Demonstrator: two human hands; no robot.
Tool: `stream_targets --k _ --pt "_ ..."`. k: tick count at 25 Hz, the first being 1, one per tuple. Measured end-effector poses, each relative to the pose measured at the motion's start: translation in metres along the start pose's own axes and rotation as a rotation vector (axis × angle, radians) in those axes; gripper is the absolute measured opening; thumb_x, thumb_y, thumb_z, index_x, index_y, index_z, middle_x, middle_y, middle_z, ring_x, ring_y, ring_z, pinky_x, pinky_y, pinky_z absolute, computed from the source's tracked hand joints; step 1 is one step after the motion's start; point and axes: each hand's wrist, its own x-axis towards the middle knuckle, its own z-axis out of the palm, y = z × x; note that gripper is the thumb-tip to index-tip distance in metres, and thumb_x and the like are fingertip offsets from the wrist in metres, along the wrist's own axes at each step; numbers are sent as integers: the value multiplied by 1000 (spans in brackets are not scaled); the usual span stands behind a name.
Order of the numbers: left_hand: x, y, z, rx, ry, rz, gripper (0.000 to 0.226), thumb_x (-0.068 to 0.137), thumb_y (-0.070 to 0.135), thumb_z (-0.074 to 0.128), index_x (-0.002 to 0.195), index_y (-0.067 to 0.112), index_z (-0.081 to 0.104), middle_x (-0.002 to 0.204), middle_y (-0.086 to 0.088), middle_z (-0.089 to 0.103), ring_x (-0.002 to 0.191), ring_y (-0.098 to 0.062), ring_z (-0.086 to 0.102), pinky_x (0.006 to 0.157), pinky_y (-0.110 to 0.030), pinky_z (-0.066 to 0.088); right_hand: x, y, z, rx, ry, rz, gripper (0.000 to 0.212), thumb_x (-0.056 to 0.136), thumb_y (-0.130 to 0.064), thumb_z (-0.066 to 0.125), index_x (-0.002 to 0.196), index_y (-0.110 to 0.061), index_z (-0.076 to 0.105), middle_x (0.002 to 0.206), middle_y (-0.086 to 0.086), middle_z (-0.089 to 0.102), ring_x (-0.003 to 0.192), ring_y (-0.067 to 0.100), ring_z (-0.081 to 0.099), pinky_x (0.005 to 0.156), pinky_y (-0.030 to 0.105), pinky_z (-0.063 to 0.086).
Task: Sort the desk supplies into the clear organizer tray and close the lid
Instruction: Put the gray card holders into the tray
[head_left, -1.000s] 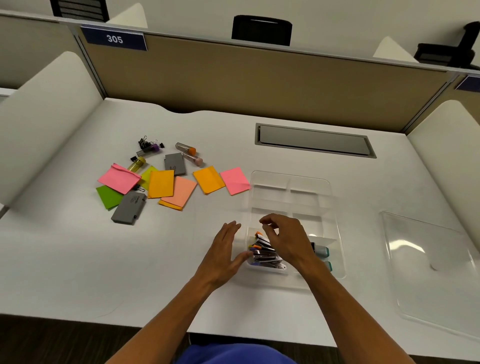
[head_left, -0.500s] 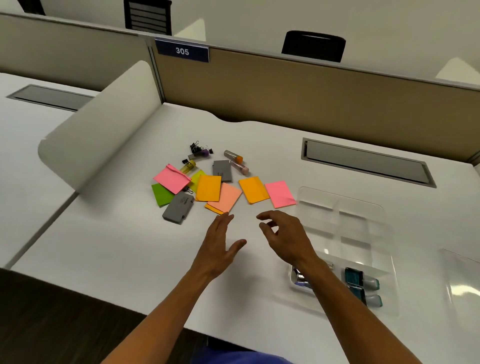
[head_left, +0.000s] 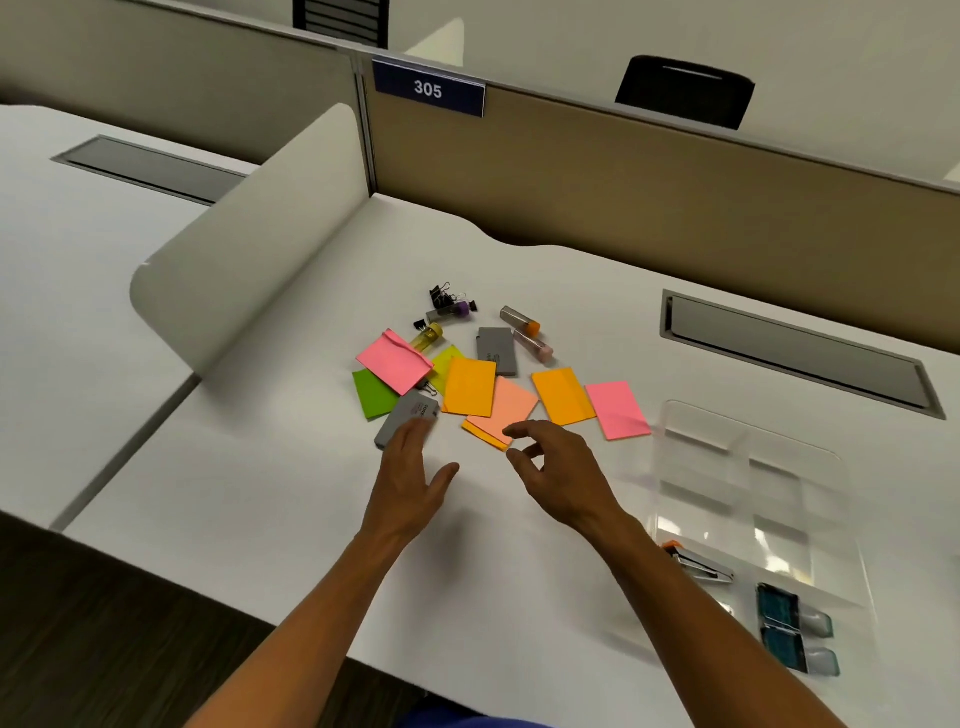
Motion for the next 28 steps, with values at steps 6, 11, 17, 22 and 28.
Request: stream_targets --k 6,11,17,22,28 --pt "22 -22 -11 31 44 -88 70 83 31 72 142 15 37 147 -11 41 134 -27 42 105 -45 45 24 -7 24 -37 -73 48 35 94 -35 60 128 -29 59 129 -9 62 98 5 63 87 22 47" --pt "38 -33 -12 267 98 -137 74 79 42 74 137 12 40 136 -11 49 120 -29 50 97 -44 45 37 -9 38 -41 -111 74 36 94 -37 61 129 -30 58 131 -8 62 93 1 59 86 22 46" --pt "49 -33 -6 254 39 -158 74 79 37 73 137 9 37 130 -17 46 112 -31 44 92 -42 45 40 -10 45 22 -131 104 37 93 -36 62 130 -31 57 130 -10 61 91 0 60 84 19 44" --pt "40 -14 -6 21 26 -206 83 75 41 78 141 15 34 136 -11 46 122 -27 44 99 -44 47 36 -18 51 163 -153 177 44 93 -41 62 134 -31 53 130 -10 61 92 3 62 74 14 48" --pt "18 26 6 -132 67 63 78 78 34 78 141 15 37 135 -8 47 120 -21 45 91 -37 54 25 -34 49 581 -87 403 46 95 -45 56 139 -30 48 130 -1 62 94 14 70 76 33 62"
